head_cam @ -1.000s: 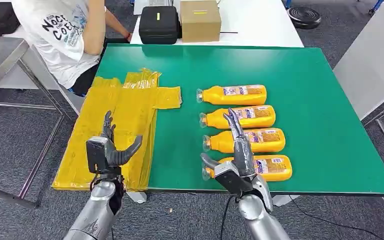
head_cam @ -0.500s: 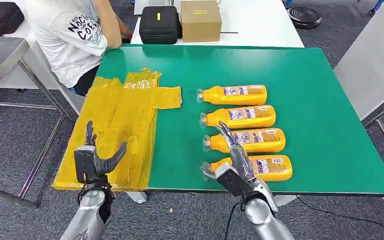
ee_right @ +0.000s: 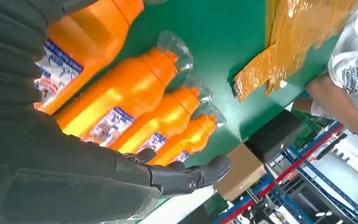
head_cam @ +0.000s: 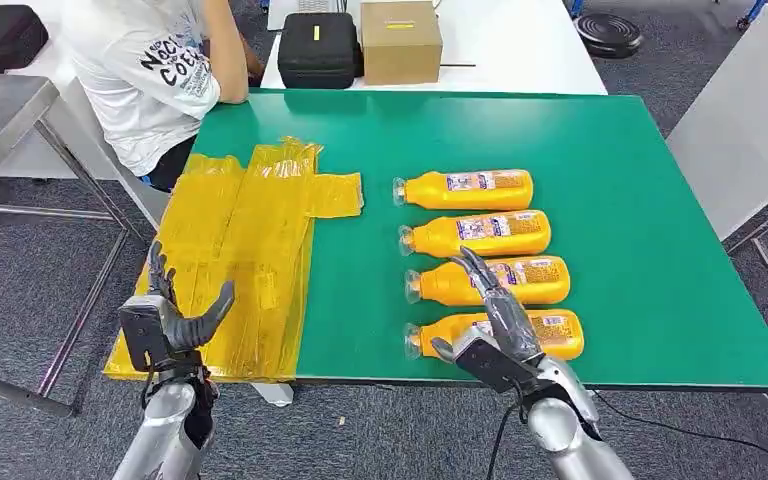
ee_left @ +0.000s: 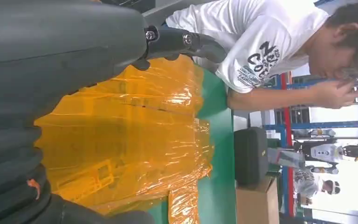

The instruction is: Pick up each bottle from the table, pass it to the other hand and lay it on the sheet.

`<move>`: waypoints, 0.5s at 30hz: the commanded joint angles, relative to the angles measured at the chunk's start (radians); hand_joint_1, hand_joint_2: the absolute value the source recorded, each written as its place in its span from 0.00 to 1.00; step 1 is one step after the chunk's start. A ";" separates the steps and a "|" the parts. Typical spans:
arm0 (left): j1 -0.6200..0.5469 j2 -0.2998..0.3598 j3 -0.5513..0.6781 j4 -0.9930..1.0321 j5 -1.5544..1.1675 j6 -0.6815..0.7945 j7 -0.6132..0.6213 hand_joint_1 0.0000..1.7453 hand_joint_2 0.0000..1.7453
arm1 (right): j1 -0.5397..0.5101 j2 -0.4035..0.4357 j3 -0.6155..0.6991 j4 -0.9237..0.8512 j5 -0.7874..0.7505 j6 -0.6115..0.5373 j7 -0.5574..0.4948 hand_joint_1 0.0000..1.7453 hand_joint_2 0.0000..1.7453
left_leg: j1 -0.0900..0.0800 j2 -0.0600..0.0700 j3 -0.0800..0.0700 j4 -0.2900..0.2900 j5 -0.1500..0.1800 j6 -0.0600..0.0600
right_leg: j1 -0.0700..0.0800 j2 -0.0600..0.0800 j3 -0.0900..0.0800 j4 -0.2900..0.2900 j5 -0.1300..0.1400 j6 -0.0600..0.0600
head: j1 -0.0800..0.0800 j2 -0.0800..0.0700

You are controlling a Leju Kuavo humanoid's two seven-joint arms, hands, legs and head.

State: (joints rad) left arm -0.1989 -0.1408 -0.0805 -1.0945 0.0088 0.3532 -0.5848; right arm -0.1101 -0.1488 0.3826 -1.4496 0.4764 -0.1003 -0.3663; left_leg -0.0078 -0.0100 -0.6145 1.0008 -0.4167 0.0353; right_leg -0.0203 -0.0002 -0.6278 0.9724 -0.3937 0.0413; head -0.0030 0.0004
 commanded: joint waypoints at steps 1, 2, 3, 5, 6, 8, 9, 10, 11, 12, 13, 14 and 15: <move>-0.023 -0.006 0.033 0.000 -0.005 -0.004 0.019 0.00 1.00 | -0.036 -0.015 0.017 -0.005 0.024 -0.014 0.018 0.00 1.00 | 0.001 0.001 0.004 0.000 -0.002 -0.002 | 0.001 0.001 0.004 0.000 -0.002 -0.002 | 0.000 0.000; -0.027 -0.008 0.035 0.001 -0.007 -0.005 0.022 0.00 1.00 | -0.035 -0.014 0.014 -0.008 0.033 -0.015 0.019 0.00 1.00 | 0.002 0.002 0.006 0.001 -0.004 -0.002 | 0.002 0.001 0.006 0.000 -0.003 -0.002 | 0.000 0.000; -0.029 -0.009 0.035 0.002 -0.009 -0.005 0.024 0.00 1.00 | -0.039 -0.018 0.018 -0.006 0.044 -0.008 0.026 0.00 1.00 | 0.001 0.001 0.004 0.001 -0.003 -0.002 | 0.001 0.001 0.004 0.000 -0.002 -0.002 | 0.000 0.000; -0.032 -0.010 0.036 0.004 -0.011 -0.009 0.026 0.00 1.00 | -0.046 -0.020 0.021 0.001 0.049 0.011 0.042 0.00 1.00 | 0.001 0.001 0.003 0.001 -0.002 -0.002 | 0.001 0.001 0.003 0.000 -0.002 -0.001 | 0.000 0.000; -0.033 -0.010 0.036 0.006 -0.012 -0.011 0.027 0.00 1.00 | -0.050 -0.020 0.022 0.012 0.050 0.030 0.054 0.00 1.00 | 0.002 0.002 0.006 0.001 -0.004 -0.002 | 0.002 0.001 0.006 0.000 -0.003 -0.002 | 0.000 0.000; -0.033 -0.010 0.036 0.008 -0.014 -0.012 0.029 0.00 1.00 | -0.051 -0.027 0.028 0.033 0.052 0.061 0.084 0.00 1.00 | 0.002 0.002 0.006 0.001 -0.003 -0.002 | 0.002 0.001 0.006 0.000 -0.003 -0.002 | 0.000 0.000; -0.033 -0.010 0.036 0.008 -0.014 -0.012 0.029 0.00 1.00 | -0.051 -0.027 0.028 0.033 0.052 0.061 0.084 0.00 1.00 | 0.002 0.002 0.005 0.001 -0.002 -0.002 | 0.002 0.001 0.005 0.000 -0.002 -0.002 | 0.000 0.000; -0.033 -0.010 0.036 0.008 -0.014 -0.012 0.029 0.00 1.00 | -0.051 -0.027 0.028 0.033 0.052 0.061 0.084 0.00 1.00 | 0.001 0.001 0.003 0.000 -0.002 -0.002 | 0.001 0.000 0.004 -0.001 -0.001 -0.002 | 0.000 0.000; -0.033 -0.010 0.036 0.008 -0.014 -0.012 0.029 0.00 1.00 | -0.051 -0.027 0.028 0.033 0.052 0.061 0.084 0.00 1.00 | 0.002 0.001 0.006 0.000 -0.003 -0.002 | 0.002 0.000 0.006 -0.001 -0.002 -0.002 | 0.000 0.000; -0.033 -0.010 0.036 0.008 -0.014 -0.012 0.029 0.00 1.00 | -0.051 -0.027 0.028 0.033 0.052 0.061 0.084 0.00 1.00 | 0.002 0.001 0.005 0.000 -0.002 -0.002 | 0.002 0.000 0.005 -0.001 -0.002 -0.002 | 0.000 0.000; -0.032 -0.011 0.038 0.008 -0.014 -0.009 0.031 0.00 1.00 | -0.052 -0.028 0.029 0.040 0.049 0.074 0.093 0.00 1.00 | 0.002 0.001 0.006 0.001 -0.003 -0.003 | 0.002 0.000 0.006 0.000 -0.003 -0.002 | 0.000 0.000; -0.030 -0.010 0.038 0.006 -0.016 -0.007 0.033 0.00 1.00 | -0.052 -0.032 0.034 0.043 0.053 0.089 0.106 0.00 1.00 | 0.001 0.001 0.005 0.000 -0.003 -0.002 | 0.002 0.001 0.005 0.000 -0.002 -0.002 | 0.000 0.000; -0.026 -0.008 0.038 0.004 -0.017 -0.008 0.037 0.00 1.00 | -0.049 -0.036 0.035 0.044 0.057 0.099 0.121 0.00 1.00 | 0.002 0.002 0.007 0.001 -0.004 -0.003 | 0.003 0.002 0.007 0.000 -0.003 -0.003 | 0.000 0.000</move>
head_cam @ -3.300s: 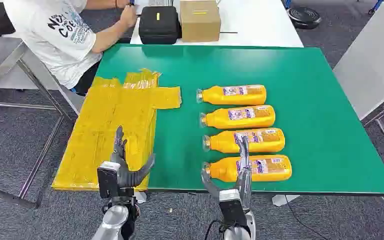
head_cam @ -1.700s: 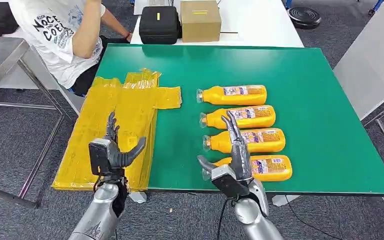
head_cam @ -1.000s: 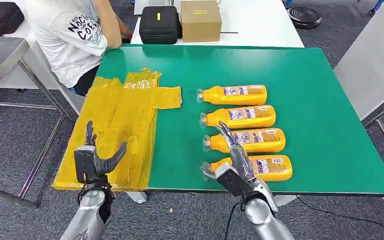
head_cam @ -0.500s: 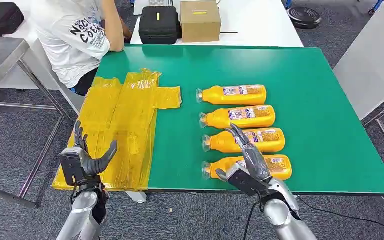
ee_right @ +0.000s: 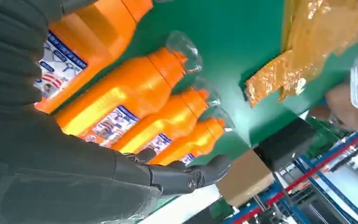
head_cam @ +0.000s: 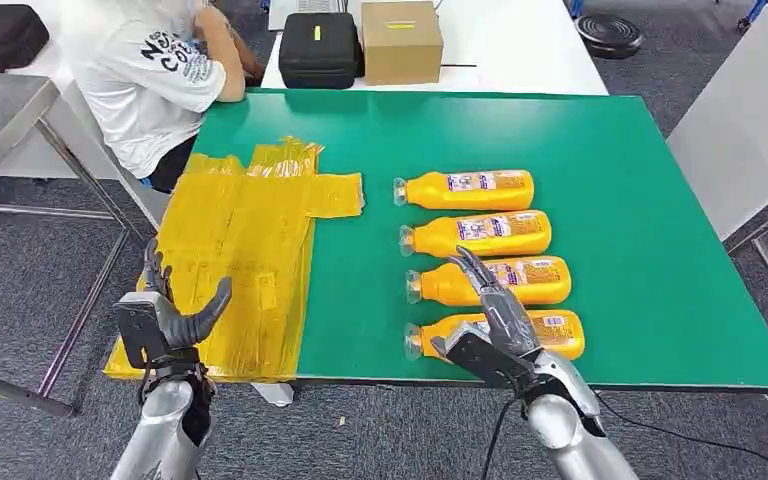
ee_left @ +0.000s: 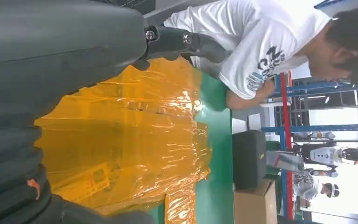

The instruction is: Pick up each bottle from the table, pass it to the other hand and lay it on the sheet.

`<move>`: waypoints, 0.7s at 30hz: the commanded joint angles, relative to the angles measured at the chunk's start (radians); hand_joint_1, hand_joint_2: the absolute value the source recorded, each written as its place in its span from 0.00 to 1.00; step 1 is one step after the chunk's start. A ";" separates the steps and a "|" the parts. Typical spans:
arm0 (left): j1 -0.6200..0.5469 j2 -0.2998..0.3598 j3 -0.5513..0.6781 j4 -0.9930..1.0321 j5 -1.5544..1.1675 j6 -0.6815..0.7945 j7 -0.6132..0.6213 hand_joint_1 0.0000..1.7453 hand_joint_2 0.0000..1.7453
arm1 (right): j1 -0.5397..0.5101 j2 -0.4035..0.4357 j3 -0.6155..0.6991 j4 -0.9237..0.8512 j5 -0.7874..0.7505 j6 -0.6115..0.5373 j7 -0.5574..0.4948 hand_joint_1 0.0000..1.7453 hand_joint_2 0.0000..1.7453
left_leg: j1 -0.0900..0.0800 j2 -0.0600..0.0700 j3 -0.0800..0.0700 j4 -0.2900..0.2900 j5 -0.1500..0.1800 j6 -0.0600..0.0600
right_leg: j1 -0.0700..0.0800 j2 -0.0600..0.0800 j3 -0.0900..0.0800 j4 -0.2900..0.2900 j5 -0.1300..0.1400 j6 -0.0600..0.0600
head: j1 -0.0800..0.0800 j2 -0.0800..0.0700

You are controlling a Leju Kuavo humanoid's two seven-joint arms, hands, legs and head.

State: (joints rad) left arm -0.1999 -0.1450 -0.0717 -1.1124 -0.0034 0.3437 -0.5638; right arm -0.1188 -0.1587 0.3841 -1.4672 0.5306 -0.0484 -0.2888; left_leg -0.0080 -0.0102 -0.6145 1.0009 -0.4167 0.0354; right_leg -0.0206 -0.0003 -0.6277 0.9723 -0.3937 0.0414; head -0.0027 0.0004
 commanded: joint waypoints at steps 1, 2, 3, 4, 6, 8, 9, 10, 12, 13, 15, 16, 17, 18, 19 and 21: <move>-0.024 -0.004 0.030 0.022 -0.005 0.002 0.019 0.00 1.00 | -0.040 -0.027 0.033 0.063 -0.003 0.056 0.049 0.00 1.00 | 0.002 0.002 0.005 0.000 -0.003 -0.002 | 0.002 0.001 0.005 -0.001 -0.002 -0.002 | 0.000 0.000; -0.021 -0.003 0.030 0.021 -0.005 0.002 0.022 0.00 1.00 | -0.040 -0.034 0.038 0.060 -0.003 0.068 0.059 0.00 1.00 | 0.002 0.002 0.007 0.001 -0.004 -0.003 | 0.002 0.001 0.007 0.000 -0.003 -0.003 | 0.000 0.000; -0.015 -0.003 0.030 0.017 -0.004 0.001 0.023 0.00 1.00 | -0.034 -0.042 0.039 0.051 -0.004 0.074 0.065 0.00 1.00 | 0.003 0.002 0.008 0.001 -0.004 -0.003 | 0.003 0.001 0.008 -0.001 -0.003 -0.003 | 0.000 0.000; -0.013 -0.003 0.031 0.016 -0.004 0.001 0.023 0.00 1.00 | -0.031 -0.047 0.039 0.048 -0.004 0.075 0.067 0.00 1.00 | 0.001 0.002 0.005 0.000 -0.002 -0.002 | 0.002 0.001 0.005 0.000 -0.002 -0.002 | 0.000 0.000; -0.004 -0.004 0.034 0.010 -0.004 0.000 0.025 0.00 1.00 | -0.022 -0.059 0.042 0.034 -0.002 0.078 0.072 0.00 1.00 | 0.002 0.002 0.005 0.000 -0.003 -0.002 | 0.002 0.001 0.005 -0.001 -0.002 -0.002 | 0.000 0.000; -0.001 0.000 0.035 0.012 -0.004 -0.002 0.024 0.00 1.00 | -0.009 -0.062 0.044 0.007 0.005 0.076 0.075 0.00 1.00 | 0.001 0.001 0.005 0.000 -0.003 -0.002 | 0.002 0.001 0.005 0.000 -0.002 -0.002 | 0.000 0.000; 0.000 0.001 0.035 0.013 -0.004 -0.002 0.024 0.00 1.00 | -0.008 -0.060 0.046 0.003 0.005 0.076 0.076 0.00 1.00 | 0.002 0.002 0.007 0.000 -0.004 -0.002 | 0.002 0.001 0.007 -0.001 -0.003 -0.002 | 0.000 0.000; 0.000 0.001 0.034 0.013 -0.003 -0.006 0.024 0.00 1.00 | 0.004 -0.064 0.044 -0.021 0.010 0.072 0.080 0.00 1.00 | 0.001 0.001 0.005 0.000 -0.003 -0.002 | 0.002 0.001 0.005 -0.001 -0.002 -0.002 | 0.000 0.000; 0.003 0.001 0.032 0.008 -0.005 -0.007 0.024 0.00 1.00 | 0.024 -0.070 0.042 -0.063 0.019 0.077 0.095 0.00 1.00 | 0.001 0.001 0.005 0.000 -0.003 -0.002 | 0.001 0.000 0.005 0.000 -0.003 -0.002 | 0.000 0.000; 0.005 0.000 0.032 0.005 -0.006 -0.006 0.025 0.00 1.00 | 0.030 -0.071 0.041 -0.072 0.022 0.078 0.100 0.00 1.00 | 0.001 0.000 0.003 0.000 -0.002 -0.001 | 0.001 0.000 0.003 0.000 -0.002 -0.001 | 0.000 0.000; 0.005 0.000 0.032 0.005 -0.006 -0.006 0.025 0.00 1.00 | 0.030 -0.071 0.041 -0.072 0.022 0.078 0.100 0.00 1.00 | 0.001 0.001 0.003 0.000 -0.002 -0.002 | 0.001 0.000 0.003 0.000 -0.002 -0.002 | 0.000 0.000; 0.009 -0.001 0.032 0.000 -0.008 -0.004 0.027 0.00 1.00 | 0.036 -0.073 0.041 -0.080 0.033 0.080 0.107 0.00 1.00 | 0.002 0.001 0.007 0.000 -0.004 -0.003 | 0.002 0.000 0.007 0.000 -0.003 -0.003 | 0.000 0.000; 0.013 -0.001 0.031 -0.004 -0.010 -0.003 0.029 0.00 1.00 | 0.043 -0.075 0.040 -0.088 0.039 0.082 0.110 0.00 1.00 | 0.001 0.001 0.004 0.000 -0.003 -0.002 | 0.002 0.001 0.004 -0.001 -0.002 -0.002 | 0.000 0.000; 0.017 -0.002 0.031 -0.008 -0.012 -0.002 0.031 0.00 1.00 | 0.048 -0.078 0.042 -0.095 0.048 0.083 0.112 0.00 1.00 | 0.001 0.001 0.003 0.000 -0.002 -0.001 | 0.001 0.000 0.003 0.000 -0.001 -0.001 | 0.000 0.000; 0.022 0.000 0.031 -0.010 -0.013 -0.002 0.032 0.00 1.00 | 0.054 -0.087 0.045 -0.101 0.059 0.088 0.116 0.00 1.00 | 0.002 0.001 0.006 0.000 -0.004 -0.002 | 0.002 0.000 0.006 0.000 -0.003 -0.002 | 0.000 0.000; 0.028 0.003 0.032 -0.014 -0.013 -0.003 0.032 0.00 1.00 | 0.064 -0.104 0.048 -0.117 0.076 0.092 0.127 0.00 1.00 | 0.002 0.001 0.007 0.001 -0.004 -0.002 | 0.002 0.000 0.007 0.000 -0.004 -0.002 | 0.000 0.000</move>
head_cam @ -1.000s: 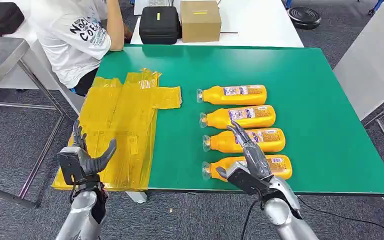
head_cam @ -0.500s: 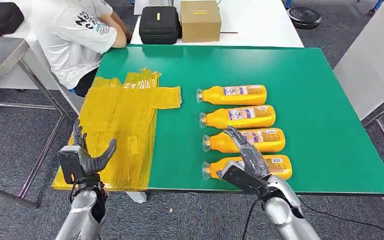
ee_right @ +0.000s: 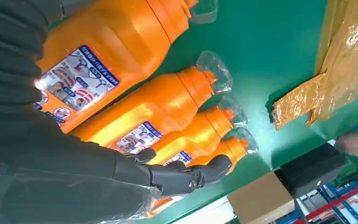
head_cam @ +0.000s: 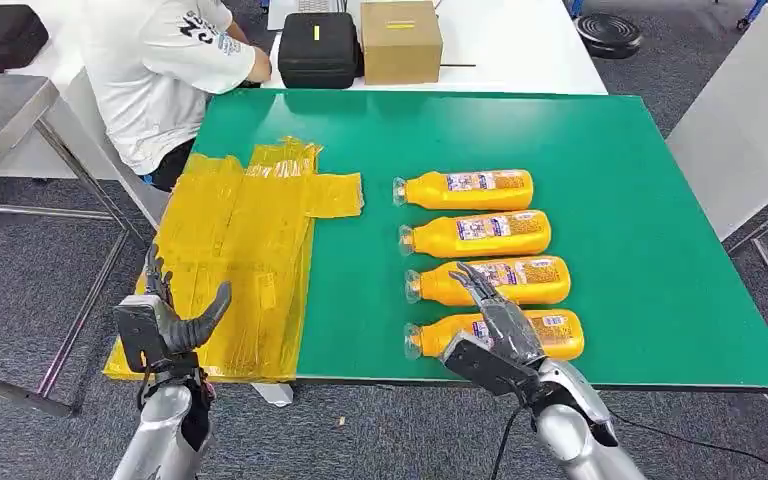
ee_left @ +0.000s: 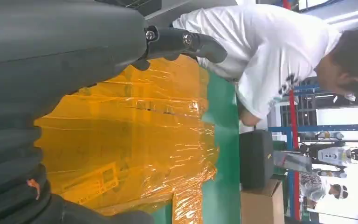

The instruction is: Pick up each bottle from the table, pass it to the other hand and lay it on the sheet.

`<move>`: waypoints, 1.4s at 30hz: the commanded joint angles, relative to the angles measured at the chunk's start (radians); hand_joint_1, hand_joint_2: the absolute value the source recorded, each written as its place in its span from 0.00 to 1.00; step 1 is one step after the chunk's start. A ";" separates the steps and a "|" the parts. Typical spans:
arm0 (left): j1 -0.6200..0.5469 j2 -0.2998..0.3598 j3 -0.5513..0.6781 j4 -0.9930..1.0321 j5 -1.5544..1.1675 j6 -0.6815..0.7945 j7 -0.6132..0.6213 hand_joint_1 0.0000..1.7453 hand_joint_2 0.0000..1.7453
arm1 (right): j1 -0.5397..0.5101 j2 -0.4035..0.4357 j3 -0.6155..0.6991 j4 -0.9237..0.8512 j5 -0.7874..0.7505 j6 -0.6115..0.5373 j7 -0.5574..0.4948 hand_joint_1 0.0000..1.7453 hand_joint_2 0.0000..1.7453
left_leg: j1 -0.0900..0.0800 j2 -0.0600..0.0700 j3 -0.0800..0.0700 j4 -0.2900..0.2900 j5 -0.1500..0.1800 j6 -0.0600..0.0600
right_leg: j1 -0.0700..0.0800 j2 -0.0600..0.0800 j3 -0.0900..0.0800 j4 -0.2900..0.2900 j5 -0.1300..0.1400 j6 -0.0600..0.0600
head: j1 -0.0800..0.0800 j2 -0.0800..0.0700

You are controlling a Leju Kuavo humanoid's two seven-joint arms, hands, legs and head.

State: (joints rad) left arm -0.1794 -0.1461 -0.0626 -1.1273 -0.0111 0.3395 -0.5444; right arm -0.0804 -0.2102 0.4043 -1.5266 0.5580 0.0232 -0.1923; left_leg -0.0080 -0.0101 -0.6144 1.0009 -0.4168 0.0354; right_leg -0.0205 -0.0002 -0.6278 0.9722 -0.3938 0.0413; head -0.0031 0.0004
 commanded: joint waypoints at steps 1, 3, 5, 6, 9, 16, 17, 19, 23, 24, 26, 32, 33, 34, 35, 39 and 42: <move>0.010 0.004 0.023 -0.001 -0.006 0.000 0.012 0.00 1.00 | 0.036 -0.059 0.026 -0.073 0.062 0.020 0.040 0.00 1.00 | 0.001 0.001 0.004 0.000 -0.002 -0.002 | 0.001 0.000 0.004 0.000 -0.002 -0.001 | 0.000 0.000; 0.012 0.005 0.020 0.001 -0.006 -0.004 0.012 0.00 1.00 | 0.051 -0.072 0.029 -0.090 0.074 0.029 0.050 0.00 1.00 | 0.002 0.001 0.007 0.001 -0.004 -0.002 | 0.002 0.000 0.007 0.000 -0.004 -0.002 | 0.000 0.000; 0.011 0.006 0.020 0.002 -0.006 -0.004 0.012 0.00 1.00 | 0.056 -0.077 0.028 -0.095 0.079 0.031 0.054 0.00 1.00 | 0.004 0.003 0.013 0.004 -0.010 -0.005 | 0.005 0.001 0.014 0.002 -0.008 -0.004 | 0.000 0.000; 0.011 0.006 0.020 0.002 -0.006 -0.004 0.012 0.00 1.00 | 0.056 -0.077 0.028 -0.095 0.079 0.031 0.054 0.00 1.00 | 0.001 0.000 0.005 0.000 -0.003 -0.002 | 0.001 -0.001 0.005 0.000 -0.003 -0.002 | 0.000 0.000; 0.004 0.009 0.015 0.016 -0.007 -0.006 0.014 0.00 1.00 | 0.053 -0.088 0.028 -0.098 0.086 0.038 0.071 0.00 1.00 | 0.002 0.001 0.006 0.000 -0.003 -0.002 | 0.002 0.001 0.006 0.000 -0.003 -0.002 | 0.000 0.000; -0.010 0.009 0.008 0.040 0.000 -0.012 0.014 0.00 1.00 | 0.046 -0.140 0.005 -0.104 0.077 0.053 0.101 0.00 1.00 | 0.000 0.000 0.002 0.000 -0.001 -0.001 | 0.000 0.000 0.002 -0.001 -0.001 -0.001 | 0.000 0.000; -0.010 0.009 0.009 0.040 0.000 -0.012 0.014 0.00 1.00 | 0.046 -0.143 0.004 -0.104 0.077 0.053 0.103 0.00 1.00 | 0.001 0.001 0.006 0.000 -0.003 -0.002 | 0.002 0.000 0.006 -0.001 -0.002 -0.002 | 0.000 0.000; -0.005 0.010 0.009 0.040 0.001 -0.009 0.014 0.00 1.00 | 0.043 -0.152 -0.002 -0.105 0.078 0.056 0.109 0.00 1.00 | 0.001 0.001 0.005 0.000 -0.003 -0.002 | 0.001 0.000 0.006 -0.001 -0.002 -0.002 | 0.000 0.000; 0.008 0.004 0.016 0.051 0.005 0.005 0.007 0.00 1.00 | 0.037 -0.171 -0.015 -0.076 0.079 0.055 0.103 0.00 1.00 | 0.002 0.001 0.007 0.000 -0.004 -0.002 | 0.002 0.000 0.007 0.000 -0.003 -0.002 | 0.000 0.000; 0.007 0.004 0.017 0.058 0.007 0.003 0.003 0.00 1.00 | 0.022 -0.171 -0.020 -0.060 0.079 0.056 0.104 0.00 1.00 | 0.001 0.001 0.004 0.000 -0.002 -0.001 | 0.001 0.000 0.005 -0.001 -0.002 -0.001 | 0.000 0.000; 0.005 0.004 0.018 0.061 0.008 0.001 0.000 0.00 1.00 | 0.009 -0.175 -0.025 -0.049 0.078 0.061 0.108 0.00 1.00 | 0.001 0.002 0.004 0.000 -0.002 -0.001 | 0.001 0.001 0.004 -0.001 -0.001 -0.001 | 0.000 0.000; -0.008 0.006 0.018 0.072 0.010 -0.010 -0.001 0.00 1.00 | -0.055 -0.205 -0.024 0.003 0.046 0.116 0.136 0.00 1.00 | 0.001 0.003 0.006 0.000 -0.003 -0.002 | 0.002 0.002 0.006 -0.001 -0.002 -0.002 | 0.000 0.000; -0.009 0.005 0.019 0.074 0.010 -0.007 -0.001 0.00 1.00 | -0.066 -0.210 -0.024 0.020 0.040 0.124 0.139 0.00 1.00 | 0.002 0.002 0.005 0.000 -0.003 -0.002 | 0.002 0.002 0.006 -0.001 -0.001 -0.002 | 0.000 0.000; -0.010 0.005 0.018 0.075 0.010 -0.008 -0.001 0.00 1.00 | -0.072 -0.213 -0.022 0.029 0.037 0.128 0.139 0.00 1.00 | 0.001 0.002 0.004 0.000 -0.002 -0.001 | 0.001 0.001 0.004 -0.001 -0.001 -0.001 | 0.000 0.000; -0.010 0.005 0.018 0.075 0.011 -0.008 -0.001 0.00 1.00 | -0.076 -0.214 -0.023 0.035 0.035 0.130 0.138 0.00 1.00 | 0.001 0.002 0.005 0.000 -0.002 -0.002 | 0.001 0.002 0.005 -0.001 -0.001 -0.002 | 0.000 0.000; -0.010 0.005 0.018 0.075 0.011 -0.008 -0.001 0.00 1.00 | -0.076 -0.214 -0.023 0.035 0.035 0.130 0.138 0.00 1.00 | 0.001 0.002 0.005 0.000 -0.003 -0.002 | 0.002 0.001 0.006 -0.001 -0.002 -0.002 | 0.000 0.000; -0.010 0.005 0.018 0.075 0.011 -0.008 -0.001 0.00 1.00 | -0.076 -0.214 -0.023 0.035 0.035 0.130 0.138 0.00 1.00 | 0.001 0.001 0.004 0.000 -0.002 -0.001 | 0.001 0.001 0.004 -0.001 -0.001 -0.001 | 0.000 0.000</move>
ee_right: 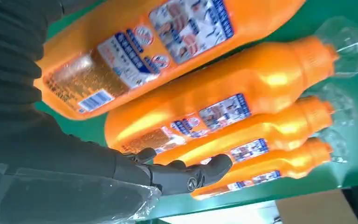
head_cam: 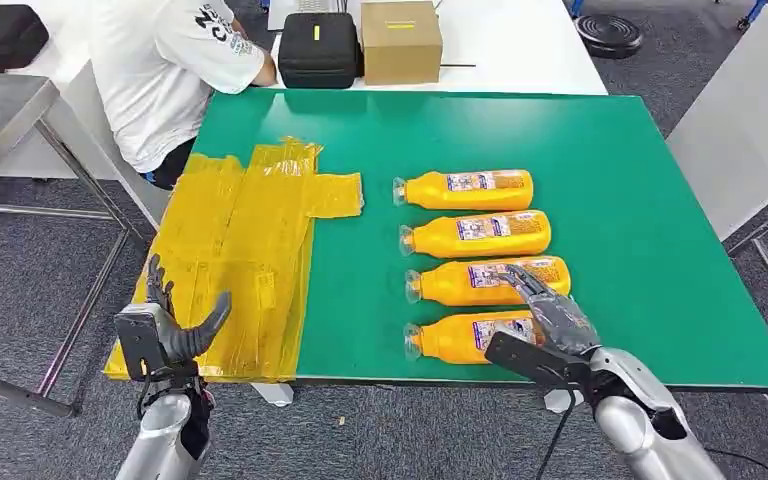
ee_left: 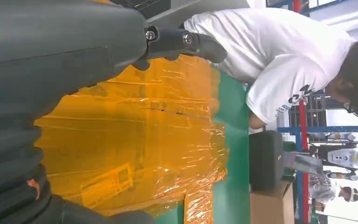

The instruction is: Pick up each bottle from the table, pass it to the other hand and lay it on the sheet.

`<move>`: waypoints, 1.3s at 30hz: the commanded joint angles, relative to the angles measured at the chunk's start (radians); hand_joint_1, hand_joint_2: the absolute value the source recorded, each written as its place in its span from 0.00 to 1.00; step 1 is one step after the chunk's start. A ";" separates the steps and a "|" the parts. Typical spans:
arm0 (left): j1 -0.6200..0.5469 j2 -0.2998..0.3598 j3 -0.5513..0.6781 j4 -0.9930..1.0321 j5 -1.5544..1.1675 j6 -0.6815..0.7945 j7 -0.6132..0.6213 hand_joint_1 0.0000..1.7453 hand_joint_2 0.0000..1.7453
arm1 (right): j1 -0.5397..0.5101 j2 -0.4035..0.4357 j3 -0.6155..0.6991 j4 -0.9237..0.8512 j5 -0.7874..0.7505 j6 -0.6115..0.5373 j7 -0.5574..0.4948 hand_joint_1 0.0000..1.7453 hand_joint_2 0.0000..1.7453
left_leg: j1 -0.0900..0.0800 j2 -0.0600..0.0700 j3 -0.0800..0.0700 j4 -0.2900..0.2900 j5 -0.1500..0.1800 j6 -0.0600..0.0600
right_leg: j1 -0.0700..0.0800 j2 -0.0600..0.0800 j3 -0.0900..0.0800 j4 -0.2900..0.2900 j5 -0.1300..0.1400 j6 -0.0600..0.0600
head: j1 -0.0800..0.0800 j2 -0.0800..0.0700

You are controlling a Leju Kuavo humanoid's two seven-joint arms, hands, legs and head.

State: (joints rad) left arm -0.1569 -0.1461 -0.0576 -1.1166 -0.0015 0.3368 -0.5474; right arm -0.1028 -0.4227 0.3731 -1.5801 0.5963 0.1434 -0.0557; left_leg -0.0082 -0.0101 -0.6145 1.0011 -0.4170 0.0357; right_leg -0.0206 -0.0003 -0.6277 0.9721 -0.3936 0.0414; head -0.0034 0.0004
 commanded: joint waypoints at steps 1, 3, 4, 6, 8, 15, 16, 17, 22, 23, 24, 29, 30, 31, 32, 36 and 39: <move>-0.033 0.005 0.014 0.064 0.001 -0.005 0.002 0.00 1.00 | -0.053 -0.002 0.008 0.089 -0.003 0.010 0.002 0.00 1.00 | 0.001 0.001 0.003 -0.001 -0.001 -0.001 | 0.001 0.001 0.003 -0.001 -0.001 -0.001 | 0.000 0.000; -0.033 0.005 0.014 0.064 0.001 -0.005 0.002 0.00 1.00 | -0.053 -0.002 0.008 0.089 -0.003 0.010 0.002 0.00 1.00 | 0.002 0.002 0.008 0.000 -0.004 -0.003 | 0.002 0.001 0.007 -0.001 -0.003 -0.002 | 0.000 0.000; -0.033 0.005 0.014 0.064 0.001 -0.005 0.002 0.00 1.00 | -0.053 -0.002 0.008 0.089 -0.003 0.010 0.002 0.00 1.00 | 0.002 0.002 0.006 0.000 -0.003 -0.002 | 0.002 0.001 0.006 -0.001 -0.002 -0.002 | 0.000 0.000; -0.032 0.006 0.015 0.065 0.002 -0.003 0.001 0.00 1.00 | -0.058 -0.004 0.015 0.095 -0.003 0.012 0.002 0.00 1.00 | 0.002 0.002 0.006 0.000 -0.003 -0.002 | 0.002 0.001 0.006 -0.001 -0.002 -0.002 | 0.000 0.000; -0.033 0.010 0.017 0.070 0.006 -0.001 0.001 0.00 1.00 | -0.091 -0.019 0.032 0.128 -0.016 0.035 0.005 0.00 1.00 | 0.002 0.002 0.007 0.000 -0.003 -0.003 | 0.002 0.001 0.007 -0.001 -0.002 -0.002 | 0.000 0.000; -0.027 0.013 0.020 0.074 0.014 -0.001 -0.006 0.00 1.00 | -0.106 -0.039 0.077 0.120 -0.013 0.052 0.001 0.00 1.00 | 0.001 0.001 0.003 -0.001 -0.001 -0.001 | 0.001 0.001 0.003 -0.001 -0.001 -0.001 | 0.000 0.000; -0.025 0.013 0.020 0.071 0.014 -0.001 -0.007 0.00 1.00 | -0.101 -0.044 0.081 0.111 -0.011 0.051 0.003 0.00 1.00 | 0.001 0.002 0.006 -0.001 -0.003 -0.002 | 0.002 0.002 0.006 -0.001 -0.002 -0.002 | 0.000 0.000; -0.024 0.013 0.020 0.071 0.014 -0.001 -0.007 0.00 1.00 | -0.098 -0.044 0.083 0.110 -0.010 0.051 0.003 0.00 1.00 | 0.001 0.001 0.003 -0.001 -0.001 -0.001 | 0.001 0.001 0.003 -0.001 -0.001 -0.001 | 0.000 0.000; -0.023 0.011 0.012 0.051 0.011 0.001 0.006 0.00 1.00 | -0.128 -0.065 0.111 0.080 -0.014 0.074 0.027 0.00 1.00 | 0.000 0.002 0.002 0.000 -0.001 -0.001 | 0.000 0.001 0.002 0.000 -0.001 -0.001 | 0.000 0.000; -0.028 0.011 0.010 0.055 0.010 0.001 0.010 0.00 1.00 | -0.144 -0.062 0.118 0.093 -0.015 0.077 0.033 0.00 1.00 | 0.001 0.004 0.006 0.001 -0.004 -0.002 | 0.001 0.003 0.006 0.000 -0.003 -0.002 | 0.000 0.000; -0.030 0.011 0.009 0.057 0.010 -0.001 0.012 0.00 1.00 | -0.148 -0.061 0.121 0.098 -0.017 0.078 0.036 0.00 1.00 | 0.001 0.004 0.004 0.000 -0.002 -0.002 | 0.001 0.003 0.004 0.000 -0.001 -0.002 | 0.000 0.000; -0.045 0.011 0.004 0.079 0.007 -0.005 0.016 0.00 1.00 | -0.134 -0.081 0.124 0.102 -0.030 0.078 0.049 0.00 1.00 | 0.001 0.001 0.004 0.000 -0.002 -0.002 | 0.001 0.000 0.004 -0.001 -0.001 -0.002 | 0.000 0.000; -0.045 0.011 0.004 0.079 0.007 -0.005 0.016 0.00 1.00 | -0.134 -0.081 0.124 0.102 -0.030 0.078 0.049 0.00 1.00 | 0.001 0.000 0.003 0.000 -0.001 -0.001 | 0.001 0.000 0.003 -0.001 -0.001 -0.001 | 0.000 0.000; -0.045 0.011 0.004 0.079 0.007 -0.005 0.016 0.00 1.00 | -0.134 -0.081 0.124 0.102 -0.030 0.078 0.049 0.00 1.00 | 0.001 0.001 0.005 0.000 -0.002 -0.002 | 0.002 0.000 0.005 -0.001 -0.002 -0.002 | 0.000 0.000; -0.045 0.011 0.004 0.079 0.007 -0.005 0.016 0.00 1.00 | -0.134 -0.081 0.124 0.102 -0.030 0.078 0.049 0.00 1.00 | 0.001 0.001 0.003 -0.001 -0.001 -0.001 | 0.001 0.001 0.003 -0.001 -0.001 -0.001 | 0.000 0.000; -0.044 0.012 0.005 0.079 0.008 -0.004 0.016 0.00 1.00 | -0.133 -0.081 0.125 0.098 -0.030 0.078 0.049 0.00 1.00 | 0.002 0.002 0.006 0.001 -0.003 -0.002 | 0.002 0.001 0.006 0.000 -0.003 -0.002 | 0.000 0.000; -0.046 0.017 0.008 0.086 0.010 0.003 0.015 0.00 1.00 | -0.108 -0.104 0.127 0.081 -0.031 0.076 0.048 0.00 1.00 | 0.002 0.001 0.007 0.000 -0.003 -0.003 | 0.002 0.000 0.007 0.000 -0.003 -0.002 | 0.000 0.000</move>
State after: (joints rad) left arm -0.1630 -0.1446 -0.0568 -1.1002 0.0057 0.3368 -0.5379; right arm -0.1936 -0.5047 0.4639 -1.5190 0.5692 0.2148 -0.0137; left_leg -0.0082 -0.0103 -0.6147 1.0012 -0.4170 0.0358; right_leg -0.0206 -0.0003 -0.6277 0.9721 -0.3936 0.0416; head -0.0034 0.0004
